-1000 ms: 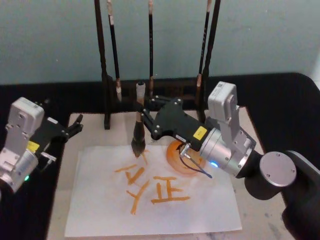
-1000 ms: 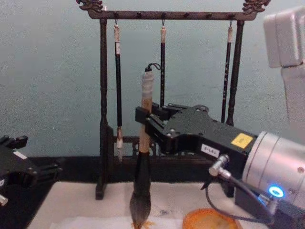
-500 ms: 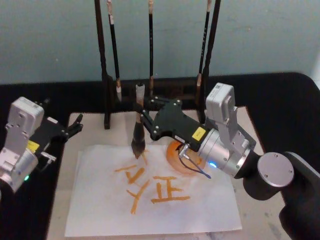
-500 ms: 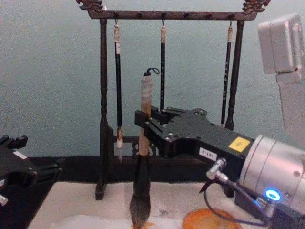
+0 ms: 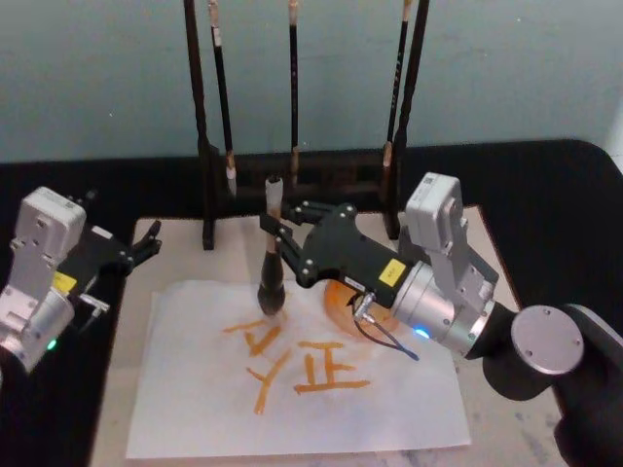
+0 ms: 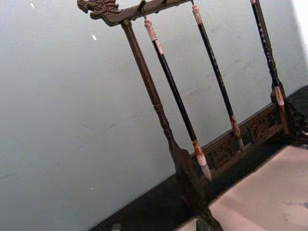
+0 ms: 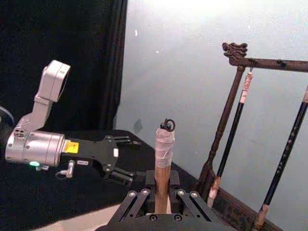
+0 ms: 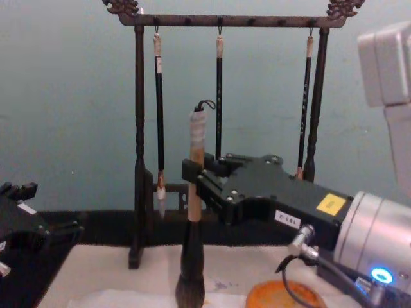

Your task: Pick up the brush from the inkstone, write on the paper, then place the brush back to its original position.

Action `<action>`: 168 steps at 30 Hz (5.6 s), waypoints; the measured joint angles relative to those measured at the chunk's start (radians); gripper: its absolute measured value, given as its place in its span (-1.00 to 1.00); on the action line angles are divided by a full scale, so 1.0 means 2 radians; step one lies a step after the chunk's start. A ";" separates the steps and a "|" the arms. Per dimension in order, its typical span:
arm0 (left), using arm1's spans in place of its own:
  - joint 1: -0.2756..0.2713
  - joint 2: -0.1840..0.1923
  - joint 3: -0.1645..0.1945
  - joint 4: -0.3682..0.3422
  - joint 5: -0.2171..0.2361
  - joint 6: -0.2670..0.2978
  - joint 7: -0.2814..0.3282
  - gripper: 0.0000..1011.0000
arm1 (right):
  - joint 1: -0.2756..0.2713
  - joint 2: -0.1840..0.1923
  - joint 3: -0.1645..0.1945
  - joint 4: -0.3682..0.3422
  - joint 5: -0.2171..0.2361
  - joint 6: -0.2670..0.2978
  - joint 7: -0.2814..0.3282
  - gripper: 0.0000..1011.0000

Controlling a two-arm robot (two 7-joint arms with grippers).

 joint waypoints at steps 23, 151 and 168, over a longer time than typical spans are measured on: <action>0.000 0.000 0.000 0.000 0.000 0.000 0.000 1.00 | -0.030 0.020 0.012 -0.052 0.011 0.013 0.009 -0.67; 0.000 0.000 0.000 0.000 0.000 0.000 0.000 1.00 | 0.013 0.031 0.133 0.083 0.514 0.300 -0.205 -0.67; 0.000 0.000 0.000 0.000 0.000 0.000 0.000 1.00 | 0.012 0.036 0.128 0.082 0.519 0.293 -0.208 -0.67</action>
